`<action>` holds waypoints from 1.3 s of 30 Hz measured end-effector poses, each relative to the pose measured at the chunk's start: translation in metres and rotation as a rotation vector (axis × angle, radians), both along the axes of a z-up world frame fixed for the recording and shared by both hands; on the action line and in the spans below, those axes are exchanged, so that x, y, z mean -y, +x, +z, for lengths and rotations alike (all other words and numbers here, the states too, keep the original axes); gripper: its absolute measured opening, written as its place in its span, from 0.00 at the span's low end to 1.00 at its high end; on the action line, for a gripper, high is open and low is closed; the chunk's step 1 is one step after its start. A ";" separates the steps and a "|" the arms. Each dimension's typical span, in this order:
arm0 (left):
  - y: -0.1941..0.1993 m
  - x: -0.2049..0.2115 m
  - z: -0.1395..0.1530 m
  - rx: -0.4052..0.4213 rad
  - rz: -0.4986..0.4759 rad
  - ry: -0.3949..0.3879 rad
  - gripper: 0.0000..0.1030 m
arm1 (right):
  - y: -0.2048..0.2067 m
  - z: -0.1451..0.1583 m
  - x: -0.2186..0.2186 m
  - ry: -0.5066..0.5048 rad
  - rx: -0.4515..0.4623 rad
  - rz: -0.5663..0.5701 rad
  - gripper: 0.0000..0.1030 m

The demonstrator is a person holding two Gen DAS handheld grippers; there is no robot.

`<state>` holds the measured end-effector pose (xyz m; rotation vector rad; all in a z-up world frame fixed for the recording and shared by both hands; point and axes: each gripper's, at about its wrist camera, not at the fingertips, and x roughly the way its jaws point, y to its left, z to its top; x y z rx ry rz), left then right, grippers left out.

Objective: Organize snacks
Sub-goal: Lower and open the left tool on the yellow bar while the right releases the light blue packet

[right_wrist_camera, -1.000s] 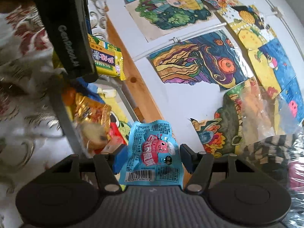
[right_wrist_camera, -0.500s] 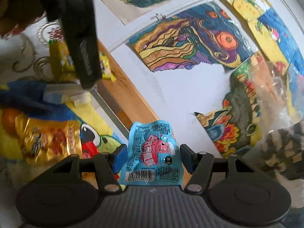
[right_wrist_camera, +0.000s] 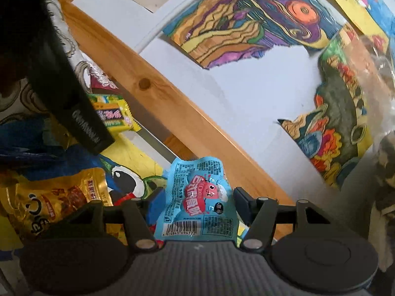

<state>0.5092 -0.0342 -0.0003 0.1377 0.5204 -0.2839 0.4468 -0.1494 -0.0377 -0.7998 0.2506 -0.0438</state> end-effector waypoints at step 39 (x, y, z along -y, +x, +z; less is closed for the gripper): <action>0.008 -0.018 -0.002 -0.030 0.001 -0.169 0.72 | 0.023 0.014 0.025 0.314 -0.131 -0.061 0.87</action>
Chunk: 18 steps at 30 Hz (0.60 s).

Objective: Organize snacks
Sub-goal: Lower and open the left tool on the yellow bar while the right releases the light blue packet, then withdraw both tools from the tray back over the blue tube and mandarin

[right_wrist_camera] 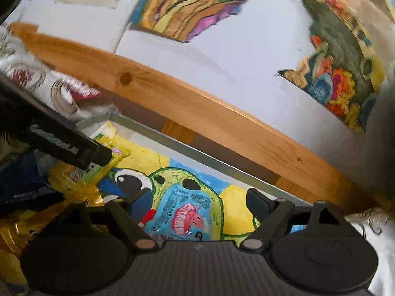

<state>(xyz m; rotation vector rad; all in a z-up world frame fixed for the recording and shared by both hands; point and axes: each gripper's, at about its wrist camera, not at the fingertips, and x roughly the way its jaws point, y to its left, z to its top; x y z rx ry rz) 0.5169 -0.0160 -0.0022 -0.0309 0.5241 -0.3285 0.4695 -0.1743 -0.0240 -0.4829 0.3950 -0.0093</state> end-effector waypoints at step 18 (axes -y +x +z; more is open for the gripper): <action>-0.091 -0.083 0.044 0.171 0.321 -0.107 0.99 | -0.006 0.027 0.007 0.714 -0.102 0.024 1.00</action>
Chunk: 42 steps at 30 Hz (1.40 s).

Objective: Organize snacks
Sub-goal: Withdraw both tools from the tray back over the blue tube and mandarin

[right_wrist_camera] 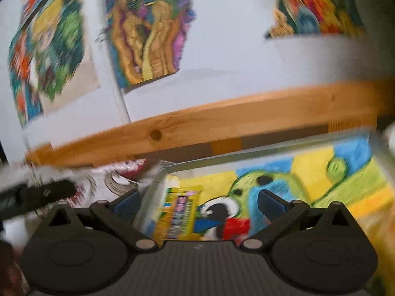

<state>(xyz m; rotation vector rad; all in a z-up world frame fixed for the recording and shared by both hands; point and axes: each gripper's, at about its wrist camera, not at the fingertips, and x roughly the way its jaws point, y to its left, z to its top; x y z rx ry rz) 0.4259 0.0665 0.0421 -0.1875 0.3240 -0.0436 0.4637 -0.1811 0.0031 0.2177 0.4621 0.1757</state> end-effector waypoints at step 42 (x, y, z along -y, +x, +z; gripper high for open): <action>-0.078 -0.029 -0.041 0.036 0.180 -0.119 0.99 | 0.061 -0.046 -0.032 0.456 0.094 0.269 1.00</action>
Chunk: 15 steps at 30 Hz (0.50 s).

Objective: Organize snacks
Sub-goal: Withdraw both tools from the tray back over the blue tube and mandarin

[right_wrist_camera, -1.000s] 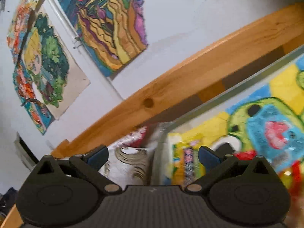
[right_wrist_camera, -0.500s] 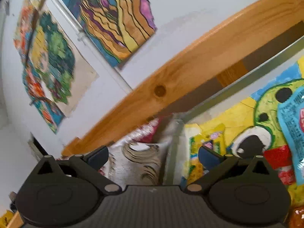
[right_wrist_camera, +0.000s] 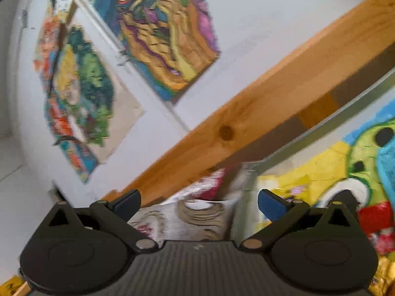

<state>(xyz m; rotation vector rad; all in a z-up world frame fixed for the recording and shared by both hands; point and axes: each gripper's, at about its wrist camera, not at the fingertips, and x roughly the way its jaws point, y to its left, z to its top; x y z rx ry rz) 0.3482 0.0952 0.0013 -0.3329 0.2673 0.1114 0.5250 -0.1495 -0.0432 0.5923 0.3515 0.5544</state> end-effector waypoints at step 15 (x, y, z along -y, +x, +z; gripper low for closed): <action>0.002 0.004 0.000 0.015 -0.022 -0.026 0.99 | -0.011 0.019 0.002 -0.055 0.011 -0.021 1.00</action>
